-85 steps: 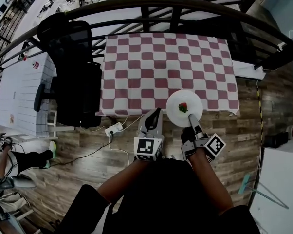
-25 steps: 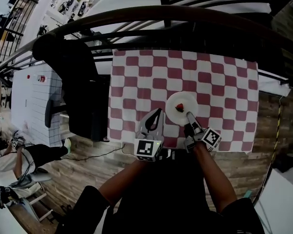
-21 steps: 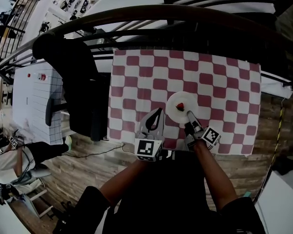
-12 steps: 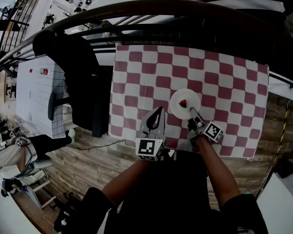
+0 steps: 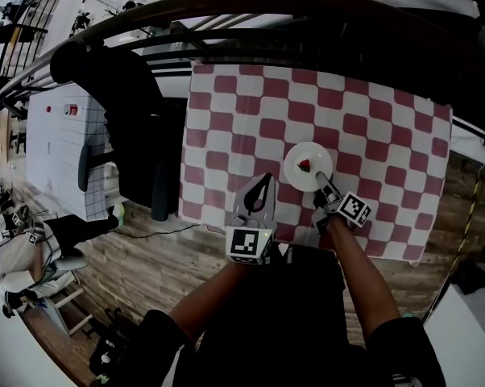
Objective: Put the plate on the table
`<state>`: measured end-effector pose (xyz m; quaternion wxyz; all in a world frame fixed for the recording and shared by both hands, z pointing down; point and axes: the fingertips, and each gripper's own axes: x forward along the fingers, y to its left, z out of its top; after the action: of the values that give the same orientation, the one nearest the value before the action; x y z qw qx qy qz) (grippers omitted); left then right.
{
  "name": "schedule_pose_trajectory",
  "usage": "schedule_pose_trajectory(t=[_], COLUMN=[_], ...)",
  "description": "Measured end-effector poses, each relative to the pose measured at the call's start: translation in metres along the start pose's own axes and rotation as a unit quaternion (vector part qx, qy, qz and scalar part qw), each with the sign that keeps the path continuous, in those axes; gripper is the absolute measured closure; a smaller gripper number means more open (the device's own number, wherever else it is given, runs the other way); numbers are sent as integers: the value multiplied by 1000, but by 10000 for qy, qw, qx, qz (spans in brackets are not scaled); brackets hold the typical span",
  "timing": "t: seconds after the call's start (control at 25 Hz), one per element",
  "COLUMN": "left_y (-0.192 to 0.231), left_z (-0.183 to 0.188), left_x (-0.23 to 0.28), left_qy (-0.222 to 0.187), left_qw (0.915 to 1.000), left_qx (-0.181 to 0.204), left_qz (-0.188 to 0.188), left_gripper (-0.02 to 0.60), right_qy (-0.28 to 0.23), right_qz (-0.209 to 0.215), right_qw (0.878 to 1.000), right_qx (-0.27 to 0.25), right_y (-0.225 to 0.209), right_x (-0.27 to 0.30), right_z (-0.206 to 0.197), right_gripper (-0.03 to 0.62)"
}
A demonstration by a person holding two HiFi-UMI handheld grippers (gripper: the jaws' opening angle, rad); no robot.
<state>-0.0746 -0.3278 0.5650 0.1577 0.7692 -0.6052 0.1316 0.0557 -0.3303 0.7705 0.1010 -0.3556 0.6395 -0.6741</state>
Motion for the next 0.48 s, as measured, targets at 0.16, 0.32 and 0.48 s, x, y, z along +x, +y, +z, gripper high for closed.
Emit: schedule_pose_trajectory(t=[0.16, 0.32, 0.48], left_y=[-1, 7, 17], left_z=[8, 11, 0], left_x=[-4, -8, -16], left_qy=[-72, -32, 79], left_qw=[9997, 9991, 9994], left_qx=[223, 421, 311], left_qz=[-25, 17, 152], left_gripper=[572, 572, 572], right_qy=[31, -15, 16], right_qz=[-353, -472, -741], right_qw=[9991, 9984, 9941], right_qx=[-227, -317, -788], right_y=[-6, -11, -12], right_x=[1, 2, 2], right_z=[-4, -5, -6], right_gripper=[576, 577, 572])
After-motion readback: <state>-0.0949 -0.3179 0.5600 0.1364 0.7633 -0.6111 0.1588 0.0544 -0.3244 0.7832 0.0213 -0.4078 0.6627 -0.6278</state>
